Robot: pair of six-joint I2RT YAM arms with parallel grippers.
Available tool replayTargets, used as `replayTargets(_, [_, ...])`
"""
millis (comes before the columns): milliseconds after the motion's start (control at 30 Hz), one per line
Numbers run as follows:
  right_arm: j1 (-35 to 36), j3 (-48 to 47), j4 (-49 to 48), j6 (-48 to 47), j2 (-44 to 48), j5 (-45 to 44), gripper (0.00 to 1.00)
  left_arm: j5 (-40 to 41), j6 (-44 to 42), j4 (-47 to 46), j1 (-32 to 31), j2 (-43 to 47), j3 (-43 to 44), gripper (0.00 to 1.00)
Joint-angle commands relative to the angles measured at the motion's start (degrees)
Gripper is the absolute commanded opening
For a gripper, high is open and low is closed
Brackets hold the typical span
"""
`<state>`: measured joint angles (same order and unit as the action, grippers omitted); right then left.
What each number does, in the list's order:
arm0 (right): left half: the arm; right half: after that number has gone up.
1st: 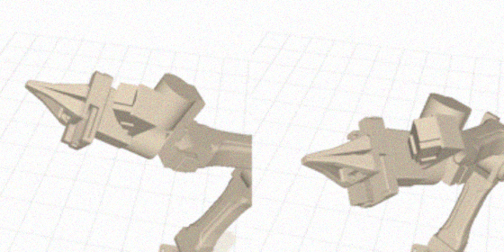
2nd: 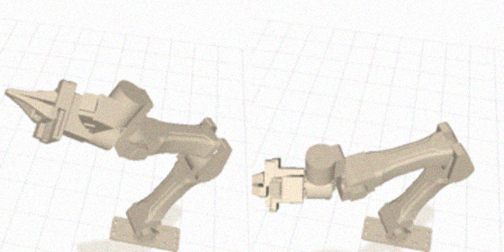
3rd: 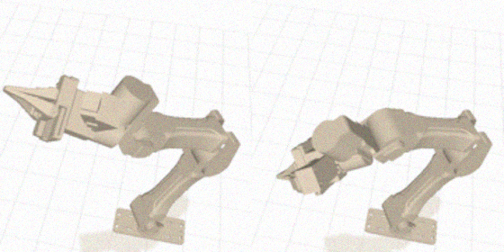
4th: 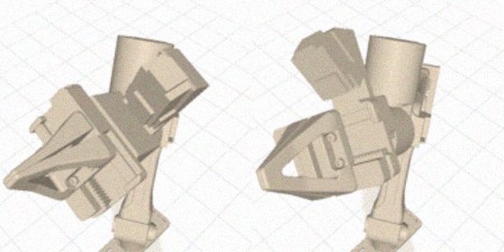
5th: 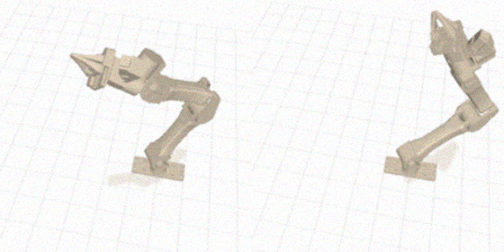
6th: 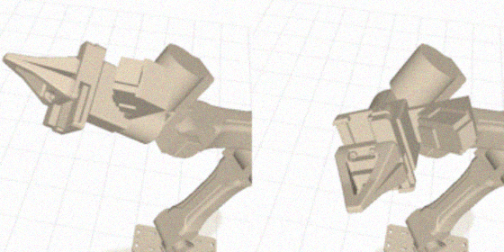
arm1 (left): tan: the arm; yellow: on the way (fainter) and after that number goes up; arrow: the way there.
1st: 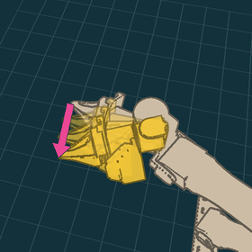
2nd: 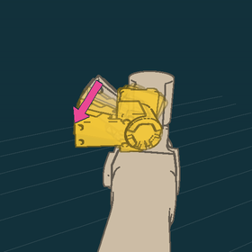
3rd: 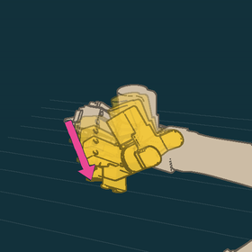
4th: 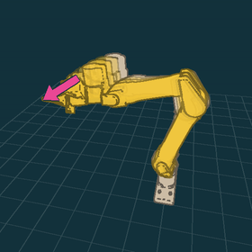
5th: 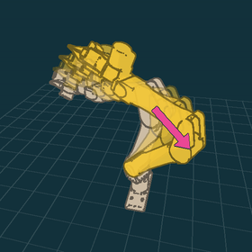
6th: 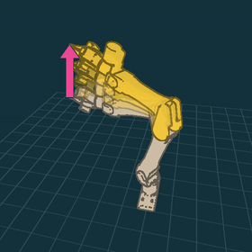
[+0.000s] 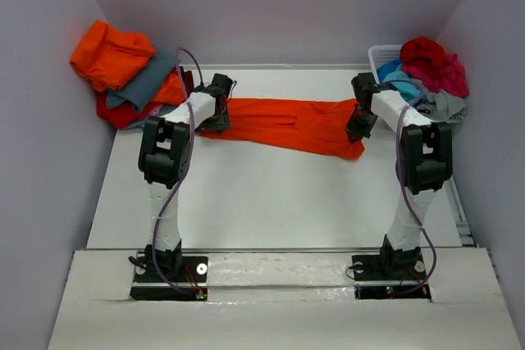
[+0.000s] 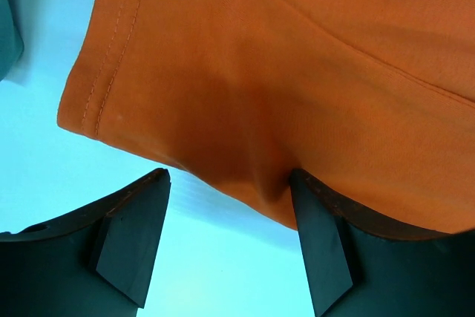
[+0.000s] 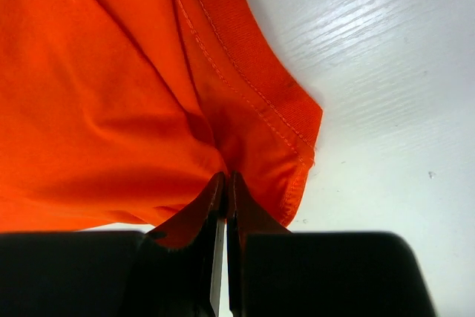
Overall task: Fold and stack the t-shirts
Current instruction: Fold the tshirt
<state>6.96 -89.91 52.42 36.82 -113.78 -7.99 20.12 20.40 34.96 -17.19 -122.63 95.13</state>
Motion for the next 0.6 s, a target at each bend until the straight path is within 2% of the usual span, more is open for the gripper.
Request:
replayTargets(0, [-0.81, -3.87, 3.03, -1.04, -0.30, -4.22, 0.07, 0.97, -0.45, 0.28, -0.21, 1.08, -0.47, 0.78])
replayTargets(433, [-1.34, -4.84, 4.18, -3.15, -2.33, -6.78, 0.09, 0.97, -0.63, 0.20, -0.21, 1.43, -0.65, 0.78])
replayTargets(500, [-1.34, -5.27, 4.61, -3.42, -2.68, -6.60, 0.14, 0.89, -0.63, 0.20, -0.21, 1.43, -0.74, 0.78])
replayTargets(533, [-1.34, -5.63, 4.97, -3.68, -2.77, -5.99, 0.26, 0.89, -0.63, 0.20, -0.21, 1.43, -0.74, 0.78])
replayTargets(567, [-1.34, -6.06, 5.23, -3.77, -2.59, -5.81, 0.30, 0.89, -0.63, 0.20, -0.21, 1.51, -0.74, 0.78])
